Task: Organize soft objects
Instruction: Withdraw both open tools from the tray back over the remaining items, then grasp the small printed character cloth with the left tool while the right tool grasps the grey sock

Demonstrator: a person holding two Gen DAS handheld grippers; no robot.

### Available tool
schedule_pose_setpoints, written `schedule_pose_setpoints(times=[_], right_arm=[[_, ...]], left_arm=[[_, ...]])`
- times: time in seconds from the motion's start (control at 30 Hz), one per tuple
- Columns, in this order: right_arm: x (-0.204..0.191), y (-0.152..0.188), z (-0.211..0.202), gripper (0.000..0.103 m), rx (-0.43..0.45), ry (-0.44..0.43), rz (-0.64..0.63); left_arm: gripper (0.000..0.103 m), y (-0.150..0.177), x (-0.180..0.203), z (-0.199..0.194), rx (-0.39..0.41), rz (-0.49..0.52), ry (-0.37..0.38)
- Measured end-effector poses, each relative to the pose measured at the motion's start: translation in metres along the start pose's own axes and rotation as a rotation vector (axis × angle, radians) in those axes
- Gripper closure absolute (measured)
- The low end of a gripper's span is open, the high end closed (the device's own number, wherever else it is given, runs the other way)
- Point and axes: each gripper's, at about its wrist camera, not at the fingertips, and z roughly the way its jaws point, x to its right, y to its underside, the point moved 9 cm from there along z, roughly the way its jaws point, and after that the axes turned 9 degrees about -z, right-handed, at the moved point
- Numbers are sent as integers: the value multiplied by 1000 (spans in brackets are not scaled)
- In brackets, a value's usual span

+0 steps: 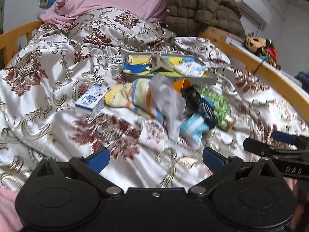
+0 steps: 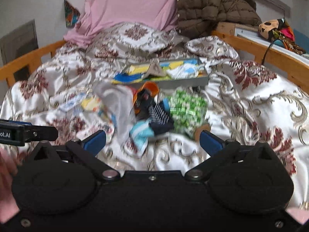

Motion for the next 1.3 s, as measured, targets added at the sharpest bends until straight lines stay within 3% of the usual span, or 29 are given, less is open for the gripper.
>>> schedule_pose_setpoints(times=[0.33, 1.3], right_arm=[[-6, 18, -7, 1, -80, 23, -7], [3, 15, 13, 1, -86, 18, -42]], left_arm=[[1, 14, -6, -6, 10, 24, -53], [1, 17, -6, 8, -35, 52, -77]])
